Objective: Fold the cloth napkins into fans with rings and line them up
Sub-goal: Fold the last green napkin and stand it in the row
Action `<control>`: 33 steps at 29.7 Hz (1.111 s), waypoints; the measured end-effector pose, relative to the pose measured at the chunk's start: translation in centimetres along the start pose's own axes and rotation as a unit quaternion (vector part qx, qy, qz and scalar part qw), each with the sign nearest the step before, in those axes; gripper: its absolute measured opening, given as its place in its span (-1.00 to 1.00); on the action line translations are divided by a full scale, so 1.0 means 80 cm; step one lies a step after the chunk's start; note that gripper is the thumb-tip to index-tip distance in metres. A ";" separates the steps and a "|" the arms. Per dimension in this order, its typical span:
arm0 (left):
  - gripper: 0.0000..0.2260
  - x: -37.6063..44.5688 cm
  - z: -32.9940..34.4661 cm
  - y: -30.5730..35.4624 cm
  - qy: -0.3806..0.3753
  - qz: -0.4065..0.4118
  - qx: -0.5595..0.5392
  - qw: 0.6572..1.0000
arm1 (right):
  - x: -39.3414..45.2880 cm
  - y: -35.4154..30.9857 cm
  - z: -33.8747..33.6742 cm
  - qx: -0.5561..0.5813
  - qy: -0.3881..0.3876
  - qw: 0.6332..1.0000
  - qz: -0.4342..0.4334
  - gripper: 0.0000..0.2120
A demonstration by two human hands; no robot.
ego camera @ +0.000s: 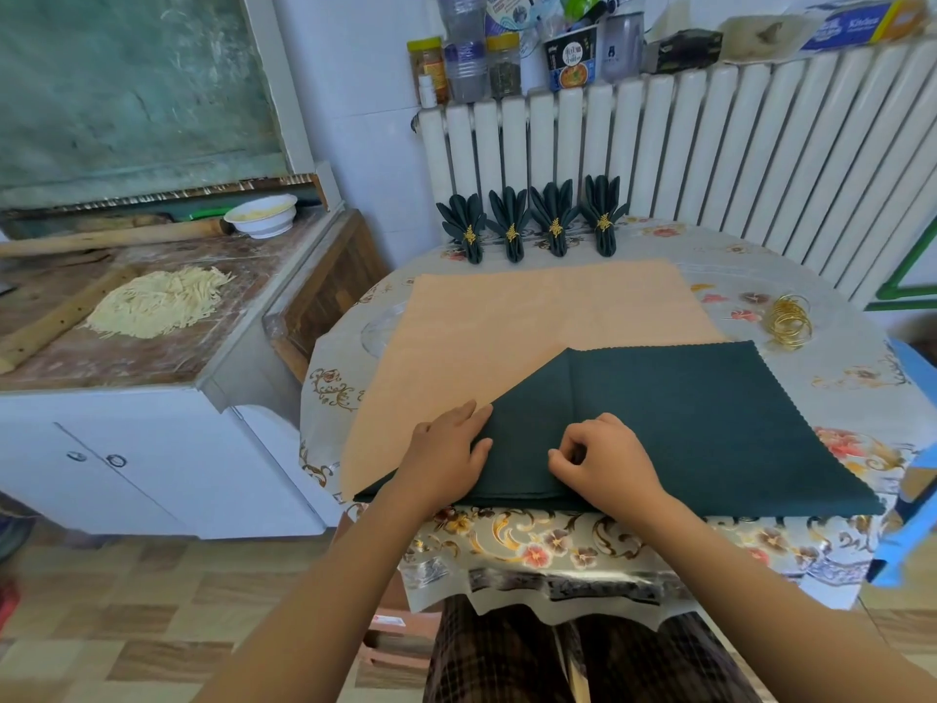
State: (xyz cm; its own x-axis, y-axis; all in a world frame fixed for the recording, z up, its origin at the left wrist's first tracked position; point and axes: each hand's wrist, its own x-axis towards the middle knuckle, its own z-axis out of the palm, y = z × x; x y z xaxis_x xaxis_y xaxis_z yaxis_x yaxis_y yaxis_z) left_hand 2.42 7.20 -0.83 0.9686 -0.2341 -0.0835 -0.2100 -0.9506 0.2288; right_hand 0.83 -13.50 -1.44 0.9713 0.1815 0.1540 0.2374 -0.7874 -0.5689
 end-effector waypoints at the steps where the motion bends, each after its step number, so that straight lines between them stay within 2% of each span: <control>1: -0.53 -0.001 0.003 0.000 0.000 0.000 -0.001 1.000 | -0.002 0.003 0.002 0.007 -0.003 1.000 0.006 -0.71; 14: -0.54 -0.011 0.030 -0.007 0.024 0.007 0.004 1.000 | -0.015 0.015 0.017 0.035 0.046 0.998 -0.031 -0.69; 22: -0.53 0.005 0.019 0.021 0.036 -0.007 -0.055 0.998 | -0.015 0.017 0.022 0.006 0.072 0.996 -0.043 -0.74; 26: -0.45 0.008 0.041 0.024 0.000 0.007 0.031 0.999 | -0.014 0.016 0.025 -0.012 0.095 0.994 -0.059 -0.73; 33: -0.44 0.009 0.044 0.025 -0.001 0.009 0.054 0.999 | -0.012 0.013 0.027 -0.075 0.140 0.985 -0.062 -0.80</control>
State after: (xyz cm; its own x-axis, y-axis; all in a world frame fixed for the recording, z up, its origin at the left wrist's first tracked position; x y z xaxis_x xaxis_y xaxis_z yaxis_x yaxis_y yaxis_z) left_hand 2.20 4.43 -3.84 0.9642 -0.2522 -0.0822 -0.2411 -0.9624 0.1249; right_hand 0.16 -13.22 -3.92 0.8869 0.1290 0.4437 0.3284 -0.8514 -0.4090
